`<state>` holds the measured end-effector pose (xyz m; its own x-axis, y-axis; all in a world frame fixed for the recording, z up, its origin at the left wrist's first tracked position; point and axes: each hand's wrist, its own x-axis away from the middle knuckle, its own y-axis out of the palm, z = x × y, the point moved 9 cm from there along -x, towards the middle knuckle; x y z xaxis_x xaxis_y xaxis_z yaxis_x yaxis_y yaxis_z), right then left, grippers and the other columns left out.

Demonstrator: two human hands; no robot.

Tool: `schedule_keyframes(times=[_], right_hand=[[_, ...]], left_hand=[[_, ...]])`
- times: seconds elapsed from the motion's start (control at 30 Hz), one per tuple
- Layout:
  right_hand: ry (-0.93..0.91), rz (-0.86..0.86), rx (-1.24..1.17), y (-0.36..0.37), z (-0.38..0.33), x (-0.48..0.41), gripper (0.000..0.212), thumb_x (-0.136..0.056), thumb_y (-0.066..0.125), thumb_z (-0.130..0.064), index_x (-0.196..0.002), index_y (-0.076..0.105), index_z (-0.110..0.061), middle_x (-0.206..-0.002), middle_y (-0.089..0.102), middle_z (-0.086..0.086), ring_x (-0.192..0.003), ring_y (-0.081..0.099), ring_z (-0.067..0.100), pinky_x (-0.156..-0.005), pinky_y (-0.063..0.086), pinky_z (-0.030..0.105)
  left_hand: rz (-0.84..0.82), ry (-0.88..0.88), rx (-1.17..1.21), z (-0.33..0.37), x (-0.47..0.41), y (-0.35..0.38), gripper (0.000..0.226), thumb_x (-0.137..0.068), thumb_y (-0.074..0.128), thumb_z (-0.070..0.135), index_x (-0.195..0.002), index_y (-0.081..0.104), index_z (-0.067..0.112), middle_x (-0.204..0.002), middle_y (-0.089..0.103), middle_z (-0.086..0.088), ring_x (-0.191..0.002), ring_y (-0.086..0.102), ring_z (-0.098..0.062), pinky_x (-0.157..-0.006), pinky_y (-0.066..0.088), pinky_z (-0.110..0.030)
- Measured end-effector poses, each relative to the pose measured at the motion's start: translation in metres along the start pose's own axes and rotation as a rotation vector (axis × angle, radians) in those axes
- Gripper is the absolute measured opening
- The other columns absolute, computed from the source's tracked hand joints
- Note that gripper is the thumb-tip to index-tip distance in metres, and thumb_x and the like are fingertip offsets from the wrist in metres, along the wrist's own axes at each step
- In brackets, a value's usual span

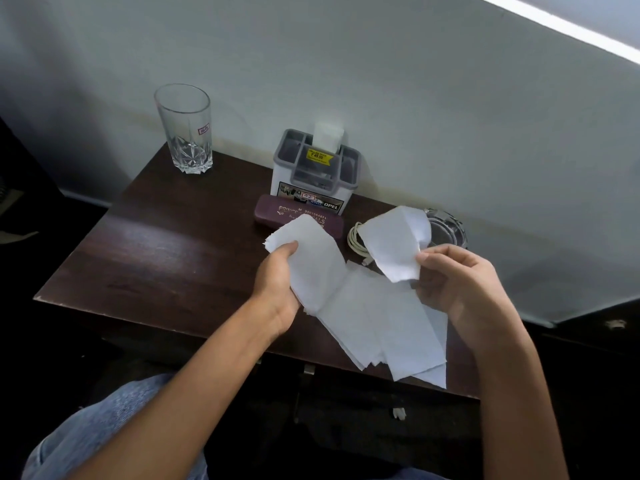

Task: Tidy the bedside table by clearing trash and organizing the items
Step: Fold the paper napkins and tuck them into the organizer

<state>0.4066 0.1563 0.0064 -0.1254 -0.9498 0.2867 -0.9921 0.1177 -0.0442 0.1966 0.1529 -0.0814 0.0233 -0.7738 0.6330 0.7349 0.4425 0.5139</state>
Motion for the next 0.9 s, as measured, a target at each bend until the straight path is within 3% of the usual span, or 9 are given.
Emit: schedule_keyframes(times=[0.07, 0.17, 0.27, 0.33, 0.47, 0.53, 0.63, 0.77, 0.9], right_hand=[[0.004, -0.047, -0.079, 0.014, -0.002, 0.001, 0.020, -0.081, 0.062, -0.002, -0.064, 0.064, -0.012, -0.063, 0.058, 0.008, -0.052, 0.056, 0.015, -0.049, 0.046, 0.021], [0.008, -0.069, 0.016, 0.032, 0.004, 0.001, 0.014, -0.081, 0.064, -0.002, -0.069, 0.064, -0.009, -0.069, 0.059, 0.011, -0.059, 0.054, 0.017, -0.052, 0.046, 0.023], [0.025, -0.019, 0.177, 0.038, 0.012, 0.000, 0.008, -0.081, 0.065, -0.004, -0.073, 0.065, -0.006, -0.067, 0.062, 0.005, -0.059, 0.055, 0.013, -0.054, 0.046, 0.024], [0.044, 0.016, 0.235, 0.039, 0.016, -0.001, 0.007, -0.081, 0.065, -0.005, -0.075, 0.065, -0.006, -0.067, 0.062, 0.004, -0.056, 0.056, 0.010, -0.054, 0.047, 0.023], [0.047, 0.066, 0.339, 0.042, 0.018, -0.002, 0.004, -0.080, 0.063, -0.005, -0.077, 0.064, -0.004, -0.064, 0.061, 0.005, -0.049, 0.054, 0.007, -0.052, 0.048, 0.022], [0.048, 0.062, 0.387, 0.046, 0.018, -0.001, 0.004, -0.080, 0.063, -0.005, -0.076, 0.064, -0.005, -0.061, 0.059, 0.004, -0.048, 0.054, 0.007, -0.052, 0.047, 0.022], [0.059, 0.020, 0.453, 0.051, 0.021, -0.001, 0.006, -0.080, 0.062, -0.006, -0.079, 0.065, -0.002, -0.059, 0.058, 0.003, -0.050, 0.053, 0.011, -0.053, 0.045, 0.023], [0.066, -0.028, 0.551, 0.048, 0.021, -0.001, 0.010, -0.080, 0.065, -0.012, -0.083, 0.067, -0.002, -0.064, 0.061, 0.003, -0.052, 0.054, 0.010, -0.052, 0.045, 0.024], [-0.052, 0.209, 0.469, 0.019, 0.007, -0.002, 0.007, -0.082, 0.064, -0.016, -0.081, 0.066, -0.010, -0.074, 0.064, 0.010, -0.059, 0.057, 0.011, -0.059, 0.046, 0.029]], left_hand=[[-0.080, -0.065, 0.027, -0.010, 0.001, 0.009, 0.019, -0.094, 0.048, 0.023, -0.088, 0.063, 0.014, -0.086, 0.070, -0.004, -0.080, 0.065, -0.022, -0.080, 0.050, -0.039], [-0.189, -0.140, 0.013, -0.023, 0.005, 0.020, 0.029, -0.094, 0.045, 0.033, -0.097, 0.066, 0.014, -0.084, 0.073, -0.004, -0.077, 0.066, -0.021, -0.067, 0.050, -0.034], [-0.306, -0.142, 0.021, -0.026, 0.009, 0.030, 0.050, -0.094, 0.033, 0.055, -0.098, 0.068, 0.019, -0.087, 0.075, -0.004, -0.079, 0.068, -0.020, -0.074, 0.051, -0.035], [-0.369, -0.157, 0.059, -0.027, 0.012, 0.036, 0.066, -0.090, 0.021, 0.067, -0.103, 0.068, 0.022, -0.099, 0.074, -0.007, -0.090, 0.068, -0.022, -0.083, 0.050, -0.037], [-0.405, -0.147, 0.105, -0.026, 0.012, 0.040, 0.079, -0.084, 0.016, 0.075, -0.119, 0.062, 0.022, -0.115, 0.069, -0.010, -0.104, 0.066, -0.024, -0.088, 0.052, -0.040], [-0.418, -0.123, 0.071, -0.026, 0.011, 0.040, 0.071, -0.088, 0.022, 0.070, -0.114, 0.065, 0.020, -0.111, 0.071, -0.009, -0.100, 0.066, -0.023, -0.091, 0.049, -0.039], [-0.398, -0.108, 0.027, -0.027, 0.012, 0.040, 0.042, -0.094, 0.041, 0.046, -0.100, 0.068, 0.014, -0.095, 0.074, -0.008, -0.087, 0.067, -0.021, -0.090, 0.048, -0.037], [-0.336, -0.126, 0.027, -0.031, 0.008, 0.034, 0.023, -0.094, 0.050, 0.024, -0.102, 0.066, 0.009, -0.095, 0.074, -0.010, -0.085, 0.069, -0.023, -0.084, 0.053, -0.037], [-0.333, -0.153, 0.042, -0.033, 0.009, 0.035, 0.020, -0.095, 0.047, 0.016, -0.096, 0.065, 0.008, -0.088, 0.074, -0.008, -0.081, 0.069, -0.022, -0.085, 0.051, -0.038]])
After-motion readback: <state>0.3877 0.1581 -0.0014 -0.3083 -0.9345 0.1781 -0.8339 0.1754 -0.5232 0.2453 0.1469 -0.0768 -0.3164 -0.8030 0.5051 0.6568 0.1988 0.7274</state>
